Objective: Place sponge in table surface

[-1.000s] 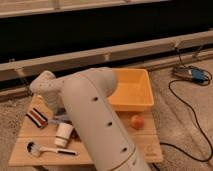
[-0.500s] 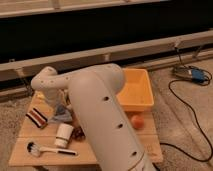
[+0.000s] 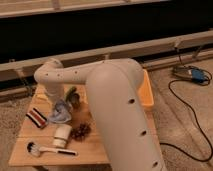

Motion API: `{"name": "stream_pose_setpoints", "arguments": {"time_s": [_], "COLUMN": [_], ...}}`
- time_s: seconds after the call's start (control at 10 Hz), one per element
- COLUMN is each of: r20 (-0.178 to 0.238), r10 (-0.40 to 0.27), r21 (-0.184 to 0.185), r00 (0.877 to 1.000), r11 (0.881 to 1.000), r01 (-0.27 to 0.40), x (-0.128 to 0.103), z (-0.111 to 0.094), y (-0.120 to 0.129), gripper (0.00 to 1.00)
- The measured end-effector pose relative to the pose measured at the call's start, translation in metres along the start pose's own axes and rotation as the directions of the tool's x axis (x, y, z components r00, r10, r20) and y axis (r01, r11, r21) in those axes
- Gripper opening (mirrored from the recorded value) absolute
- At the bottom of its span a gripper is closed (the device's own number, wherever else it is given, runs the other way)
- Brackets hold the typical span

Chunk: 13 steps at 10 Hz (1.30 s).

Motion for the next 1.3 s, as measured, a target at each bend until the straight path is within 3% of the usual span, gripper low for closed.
{"name": "stream_pose_setpoints", "arguments": {"time_s": [0.8, 0.9, 1.3], "r20": [0.149, 0.157, 0.176], "r10": [-0.037, -0.041, -0.070], "r21": [-0.058, -0.062, -0.078], "r00": [0.988, 0.987, 0.982], "r11": [0.997, 0.997, 0.993], "r01": [0.046, 0.052, 0.085], "x": [-0.021, -0.021, -0.021], "z": [-0.057, -0.060, -0.071], "y": [0.006, 0.007, 0.015], "gripper": [0.01, 0.05, 0.47]}}
